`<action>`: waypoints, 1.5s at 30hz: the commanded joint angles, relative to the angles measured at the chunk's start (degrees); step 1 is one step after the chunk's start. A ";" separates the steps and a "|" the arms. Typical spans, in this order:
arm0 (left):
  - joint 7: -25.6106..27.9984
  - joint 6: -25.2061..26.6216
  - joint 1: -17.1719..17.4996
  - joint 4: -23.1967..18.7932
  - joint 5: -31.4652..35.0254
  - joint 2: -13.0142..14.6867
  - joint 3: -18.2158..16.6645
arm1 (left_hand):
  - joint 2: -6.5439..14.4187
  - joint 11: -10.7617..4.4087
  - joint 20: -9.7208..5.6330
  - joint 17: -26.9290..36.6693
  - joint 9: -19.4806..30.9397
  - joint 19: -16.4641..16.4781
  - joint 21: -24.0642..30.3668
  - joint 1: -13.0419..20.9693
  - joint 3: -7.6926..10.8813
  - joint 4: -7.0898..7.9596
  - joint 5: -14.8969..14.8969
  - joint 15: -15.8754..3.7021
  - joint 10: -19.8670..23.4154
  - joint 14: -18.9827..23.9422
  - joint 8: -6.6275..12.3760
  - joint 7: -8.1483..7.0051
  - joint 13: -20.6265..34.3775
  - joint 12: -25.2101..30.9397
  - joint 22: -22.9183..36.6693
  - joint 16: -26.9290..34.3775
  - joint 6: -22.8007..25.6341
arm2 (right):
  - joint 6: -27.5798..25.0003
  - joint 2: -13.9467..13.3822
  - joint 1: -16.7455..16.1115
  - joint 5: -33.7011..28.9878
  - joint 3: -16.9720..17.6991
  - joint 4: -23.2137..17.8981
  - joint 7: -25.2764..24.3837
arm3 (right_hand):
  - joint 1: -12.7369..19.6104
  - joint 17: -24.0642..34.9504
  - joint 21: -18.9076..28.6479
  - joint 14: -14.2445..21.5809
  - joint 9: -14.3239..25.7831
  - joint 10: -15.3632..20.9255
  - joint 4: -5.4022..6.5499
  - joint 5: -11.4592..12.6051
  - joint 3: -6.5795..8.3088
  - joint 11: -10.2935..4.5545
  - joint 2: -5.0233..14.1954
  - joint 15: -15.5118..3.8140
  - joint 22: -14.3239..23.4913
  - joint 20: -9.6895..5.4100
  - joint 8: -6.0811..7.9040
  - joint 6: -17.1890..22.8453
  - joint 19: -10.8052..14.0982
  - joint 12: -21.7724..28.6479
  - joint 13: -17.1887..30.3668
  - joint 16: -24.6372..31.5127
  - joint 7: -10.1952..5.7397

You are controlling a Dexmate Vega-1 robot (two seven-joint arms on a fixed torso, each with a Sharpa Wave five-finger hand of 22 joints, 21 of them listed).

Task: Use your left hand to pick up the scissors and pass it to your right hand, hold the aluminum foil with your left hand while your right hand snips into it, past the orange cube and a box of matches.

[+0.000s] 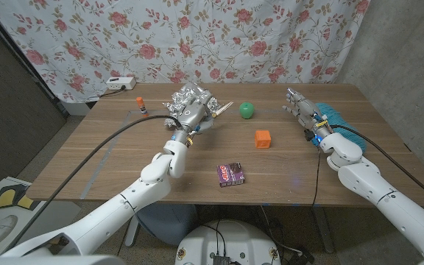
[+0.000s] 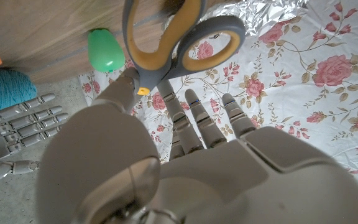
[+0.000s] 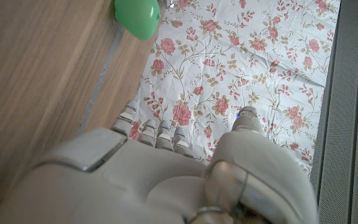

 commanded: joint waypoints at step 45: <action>6.13 -25.02 -6.26 13.41 -18.43 -6.13 -3.82 | 0.82 -0.48 -0.11 2.26 0.13 1.29 -0.12 0.21 -1.21 0.80 -0.21 -0.44 -0.53 0.14 -0.19 0.14 7.08 1.54 0.21 0.81 0.40 | 0.89 -1.09 -1.80 1.47 1.96 0.20 -0.03 | -0.21 0.13 0.23 -0.51 0.21 -0.54 -0.14 0.00 0.64 -0.03 -0.42 0.02 0.16 0.09 0.03 -0.57 -0.57 0.02 0.02 0.37 0.01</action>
